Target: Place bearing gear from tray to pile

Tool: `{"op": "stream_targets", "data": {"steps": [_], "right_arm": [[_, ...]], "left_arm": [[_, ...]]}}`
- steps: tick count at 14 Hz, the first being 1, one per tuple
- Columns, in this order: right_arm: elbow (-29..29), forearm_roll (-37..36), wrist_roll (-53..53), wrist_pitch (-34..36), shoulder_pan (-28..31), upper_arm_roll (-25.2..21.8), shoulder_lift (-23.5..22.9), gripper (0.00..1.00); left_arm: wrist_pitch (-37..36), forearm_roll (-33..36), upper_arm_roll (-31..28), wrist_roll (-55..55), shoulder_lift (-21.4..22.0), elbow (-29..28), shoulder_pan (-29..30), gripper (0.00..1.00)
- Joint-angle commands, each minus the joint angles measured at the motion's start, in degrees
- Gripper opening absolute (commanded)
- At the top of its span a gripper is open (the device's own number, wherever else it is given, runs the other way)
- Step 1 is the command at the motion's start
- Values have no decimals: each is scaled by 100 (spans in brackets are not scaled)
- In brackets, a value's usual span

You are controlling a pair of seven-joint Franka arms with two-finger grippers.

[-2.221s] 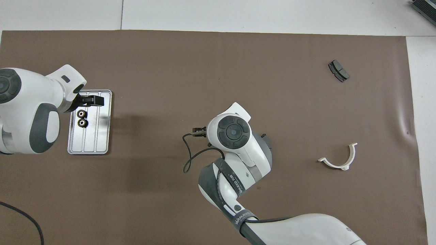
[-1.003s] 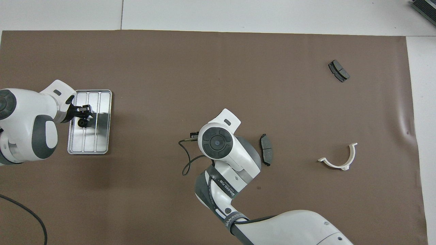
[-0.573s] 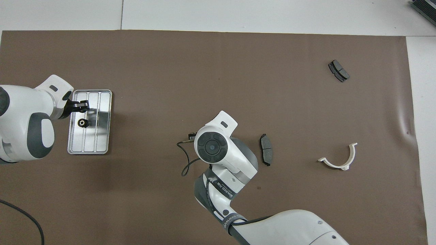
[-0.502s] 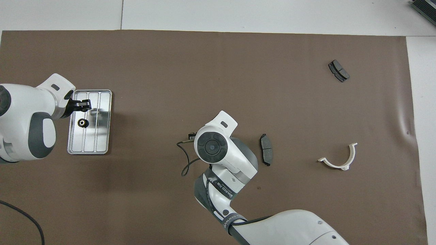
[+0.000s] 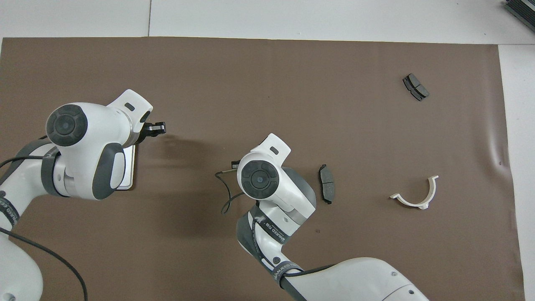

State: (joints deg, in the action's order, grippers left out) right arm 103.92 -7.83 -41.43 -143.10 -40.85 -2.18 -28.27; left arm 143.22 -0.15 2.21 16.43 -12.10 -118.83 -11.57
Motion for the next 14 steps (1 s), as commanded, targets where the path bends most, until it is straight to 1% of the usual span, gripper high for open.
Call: {"op": "stream_targets", "data": {"steps": [1, 2, 4, 5, 7, 8, 10, 11, 12, 13, 14], "right_arm": [[-47, -113, -172, -7, 77, -37, -65, 0], [-47, -104, -146, 150, 173, -72, 118, 0], [40, -104, 90, 510, 637, -54, 609, 0], [76, -96, 283, 764, 892, -54, 856, 0], [85, -26, 783, 1152, 1428, -54, 1147, 0], [93, -16, 1160, 1231, 1752, -46, 1192, 0], [146, 71, 1811, 1145, 2377, -37, 1175, 0], [146, 263, 2162, 1101, 2623, -46, 1131, 0], [138, 482, 2436, 996, 2817, -46, 1070, 0], [138, 650, 2612, 847, 3019, -46, 991, 0], [138, 739, 2771, 785, 3169, -46, 929, 0]], "left_arm": [[-128, -38, -98, 561, -135, 211, -520, 0], [-128, -29, -98, 737, -222, 255, -731, 0], [-110, -29, -98, 1045, -311, 316, -1135, 0], [-127, -29, -98, 1195, -459, 447, -1329, 0], [-128, -29, -98, 1590, -670, 668, -1759, 0], [-128, -29, -89, 1661, -680, 686, -1944, 0], [-49, -37, -72, 1854, -724, 677, -2287, 0], [-14, -38, -54, 1864, -733, 660, -2376, 0], [-48, -38, -62, 1855, -715, 564, -2672, 3], [-31, -38, -54, 1829, -698, 467, -2789, 28], [13, -38, -54, 1785, -689, 457, -2833, 65]]}}
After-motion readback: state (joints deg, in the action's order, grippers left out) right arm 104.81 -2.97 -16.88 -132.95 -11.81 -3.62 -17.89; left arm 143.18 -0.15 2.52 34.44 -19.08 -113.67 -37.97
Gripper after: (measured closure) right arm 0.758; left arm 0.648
